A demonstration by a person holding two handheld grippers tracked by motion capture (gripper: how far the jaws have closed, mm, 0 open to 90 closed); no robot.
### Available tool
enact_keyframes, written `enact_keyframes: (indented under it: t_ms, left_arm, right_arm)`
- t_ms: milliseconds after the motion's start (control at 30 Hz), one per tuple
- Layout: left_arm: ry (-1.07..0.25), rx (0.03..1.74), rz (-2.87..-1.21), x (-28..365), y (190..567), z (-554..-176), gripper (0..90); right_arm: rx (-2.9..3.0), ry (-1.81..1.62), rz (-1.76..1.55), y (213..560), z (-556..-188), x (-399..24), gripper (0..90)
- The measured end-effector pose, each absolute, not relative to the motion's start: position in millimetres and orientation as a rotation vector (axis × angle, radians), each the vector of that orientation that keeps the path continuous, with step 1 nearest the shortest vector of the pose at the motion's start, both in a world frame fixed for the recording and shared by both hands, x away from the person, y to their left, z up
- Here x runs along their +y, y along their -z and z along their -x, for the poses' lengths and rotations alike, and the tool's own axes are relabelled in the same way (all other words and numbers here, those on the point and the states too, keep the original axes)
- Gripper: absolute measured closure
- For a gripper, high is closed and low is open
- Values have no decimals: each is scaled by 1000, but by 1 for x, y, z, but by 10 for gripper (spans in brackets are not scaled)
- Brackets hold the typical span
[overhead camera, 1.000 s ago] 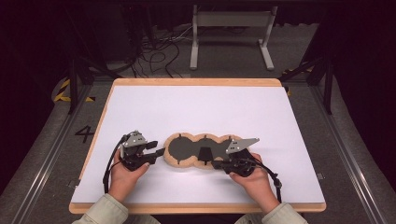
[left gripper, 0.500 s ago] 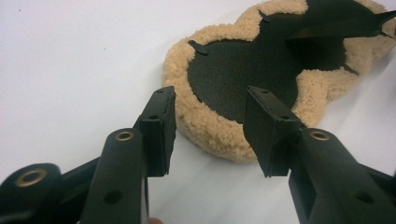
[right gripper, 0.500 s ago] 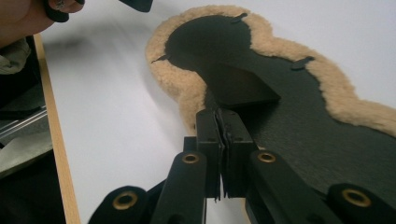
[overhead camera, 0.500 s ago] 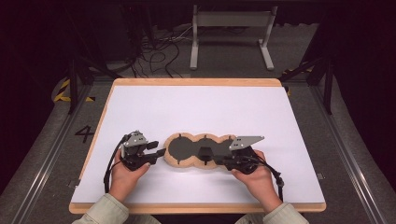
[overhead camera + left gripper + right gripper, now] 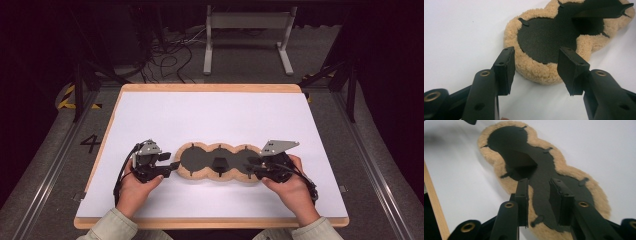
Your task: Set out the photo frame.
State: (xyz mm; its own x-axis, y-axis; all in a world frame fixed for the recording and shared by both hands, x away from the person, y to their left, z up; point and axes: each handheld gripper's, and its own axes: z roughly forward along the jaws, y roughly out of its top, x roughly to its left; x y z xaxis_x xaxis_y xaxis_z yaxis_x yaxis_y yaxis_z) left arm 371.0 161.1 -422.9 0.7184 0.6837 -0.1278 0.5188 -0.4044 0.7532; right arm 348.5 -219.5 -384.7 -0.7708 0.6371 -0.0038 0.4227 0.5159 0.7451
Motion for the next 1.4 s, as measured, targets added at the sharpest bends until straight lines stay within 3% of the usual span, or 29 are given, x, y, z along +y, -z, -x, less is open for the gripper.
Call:
enact_keyframes:
  t_ms: [200,400,600,733,900,1400]
  left_arm:
    - [-233,922,-2115,160,424,-372,488]
    - [-217,949,-2120,160,427,-375,477]
    - [-176,977,-2126,160,433,-380,419]
    - [-120,1020,-2119,162,438,-386,363]
    - [-56,1041,-2128,164,443,-390,309]
    - [56,1027,-2151,159,452,-397,264]
  right_arm:
    - [2457,-1088,-983,382,-354,-235,559]
    - [2467,-1062,-1028,386,-358,-244,528]
    - [2462,-1039,-1143,393,-363,-255,460]
    - [2462,-1042,-1251,401,-369,-263,333]
    - [2514,-1010,-1279,411,-371,-265,265]
    - [2660,-901,-1254,430,-374,-258,176]
